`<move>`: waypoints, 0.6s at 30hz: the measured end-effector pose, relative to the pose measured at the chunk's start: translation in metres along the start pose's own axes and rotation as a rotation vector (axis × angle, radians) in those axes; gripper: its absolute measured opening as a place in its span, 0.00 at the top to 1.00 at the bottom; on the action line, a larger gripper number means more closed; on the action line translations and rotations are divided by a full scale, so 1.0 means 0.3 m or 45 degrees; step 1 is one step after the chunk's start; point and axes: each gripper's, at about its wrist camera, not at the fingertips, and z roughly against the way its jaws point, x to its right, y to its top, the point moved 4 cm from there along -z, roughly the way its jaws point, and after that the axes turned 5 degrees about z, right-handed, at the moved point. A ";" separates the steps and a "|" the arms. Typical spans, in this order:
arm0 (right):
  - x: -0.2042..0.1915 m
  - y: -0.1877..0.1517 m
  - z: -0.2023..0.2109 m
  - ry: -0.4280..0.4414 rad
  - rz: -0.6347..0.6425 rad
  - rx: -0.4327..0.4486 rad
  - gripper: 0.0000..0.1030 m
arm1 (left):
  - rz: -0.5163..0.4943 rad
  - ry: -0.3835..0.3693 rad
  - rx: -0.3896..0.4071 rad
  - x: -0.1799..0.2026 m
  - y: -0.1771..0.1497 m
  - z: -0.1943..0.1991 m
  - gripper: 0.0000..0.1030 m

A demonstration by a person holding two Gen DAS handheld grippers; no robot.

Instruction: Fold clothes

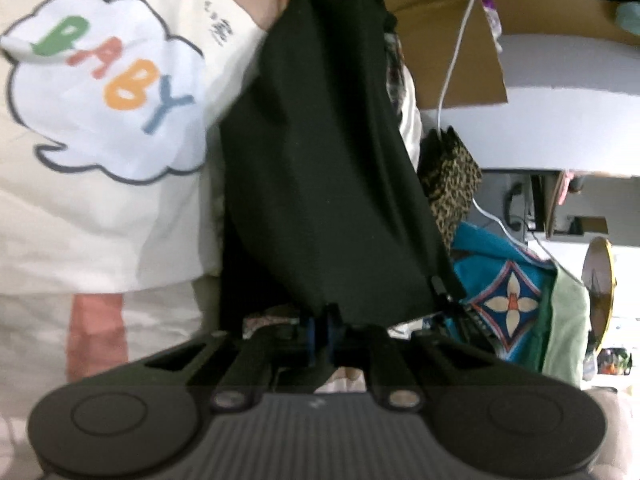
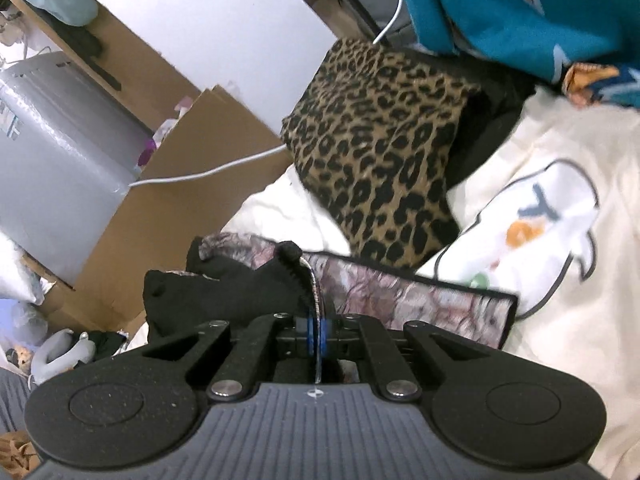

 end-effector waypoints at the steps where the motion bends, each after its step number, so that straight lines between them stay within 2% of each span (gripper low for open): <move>1: 0.012 0.005 0.003 -0.014 0.002 0.001 0.99 | 0.002 0.000 -0.008 -0.002 -0.005 -0.013 0.95; 5: 0.082 0.002 0.005 -0.080 -0.025 -0.021 0.99 | 0.021 0.016 -0.038 -0.031 -0.024 -0.075 0.95; 12: 0.166 -0.047 -0.011 -0.145 -0.022 -0.106 0.99 | 0.011 0.141 -0.044 -0.097 -0.044 -0.152 0.94; 13: 0.177 -0.054 -0.014 -0.147 -0.031 -0.117 0.99 | -0.006 0.155 -0.044 -0.094 -0.043 -0.162 0.92; 16: 0.199 -0.058 -0.017 -0.129 -0.058 -0.113 0.96 | -0.063 0.168 -0.045 -0.073 -0.046 -0.188 0.77; 18: 0.205 -0.053 -0.011 -0.134 -0.057 -0.094 0.95 | -0.071 0.170 -0.068 -0.068 -0.052 -0.212 0.76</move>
